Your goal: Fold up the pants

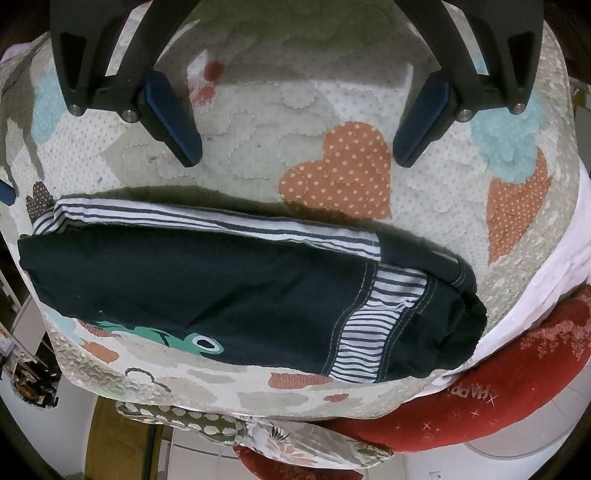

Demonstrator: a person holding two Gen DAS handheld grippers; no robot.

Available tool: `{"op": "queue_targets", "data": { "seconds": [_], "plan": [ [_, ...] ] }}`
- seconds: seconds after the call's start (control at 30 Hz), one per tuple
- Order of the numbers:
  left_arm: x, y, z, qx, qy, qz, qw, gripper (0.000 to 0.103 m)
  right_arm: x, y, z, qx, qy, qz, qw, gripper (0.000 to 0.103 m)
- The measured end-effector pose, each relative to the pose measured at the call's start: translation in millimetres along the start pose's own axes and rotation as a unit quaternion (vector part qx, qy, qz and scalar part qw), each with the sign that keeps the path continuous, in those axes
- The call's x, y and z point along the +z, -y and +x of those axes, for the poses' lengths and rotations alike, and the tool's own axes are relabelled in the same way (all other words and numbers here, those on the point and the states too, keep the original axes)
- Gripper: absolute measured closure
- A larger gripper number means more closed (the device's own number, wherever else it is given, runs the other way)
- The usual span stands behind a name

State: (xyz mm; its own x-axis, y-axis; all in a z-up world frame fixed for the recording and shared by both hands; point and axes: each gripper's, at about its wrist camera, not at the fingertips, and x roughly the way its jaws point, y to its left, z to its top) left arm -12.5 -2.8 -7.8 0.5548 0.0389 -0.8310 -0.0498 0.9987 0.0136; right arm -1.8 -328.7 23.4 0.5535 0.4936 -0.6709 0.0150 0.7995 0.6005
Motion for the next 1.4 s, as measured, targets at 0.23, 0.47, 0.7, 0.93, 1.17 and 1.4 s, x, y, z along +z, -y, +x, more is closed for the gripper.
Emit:
{"op": "queue_targets", "data": {
  "seconds": [0.23, 0.47, 0.7, 0.93, 1.17, 1.4],
  "plan": [
    [-1, -1, -1, -0.003, 0.003, -0.001, 1.0, 0.0, -1, -26, 27, -0.056, -0.015, -0.068, 0.996, 0.034],
    [1, -2, 0, -0.006, 0.003, 0.0, 1.0, 0.0, 10, -17, 28, -0.152, 0.016, -0.075, 0.985, 0.064],
    [0, 0, 0, -0.005, 0.01, -0.002, 0.9999, 0.0, 21, 17, -12, -0.198, 0.059, -0.014, 0.978, 0.064],
    [-3, 0, 0, -0.007, 0.014, -0.003, 0.9999, 0.0, 25, 25, -10, -0.033, 0.032, 0.046, 0.998, 0.033],
    [-3, -1, 0, -0.006, 0.012, -0.002, 0.9999, 0.0, 43, 15, 44, 0.01, 0.006, 0.067, 0.998, 0.03],
    [7, -8, -6, -0.024, -0.014, -0.013, 0.9995, 0.0, 57, 12, 66, 0.061, -0.028, 0.091, 0.994, 0.084]
  ]
}}
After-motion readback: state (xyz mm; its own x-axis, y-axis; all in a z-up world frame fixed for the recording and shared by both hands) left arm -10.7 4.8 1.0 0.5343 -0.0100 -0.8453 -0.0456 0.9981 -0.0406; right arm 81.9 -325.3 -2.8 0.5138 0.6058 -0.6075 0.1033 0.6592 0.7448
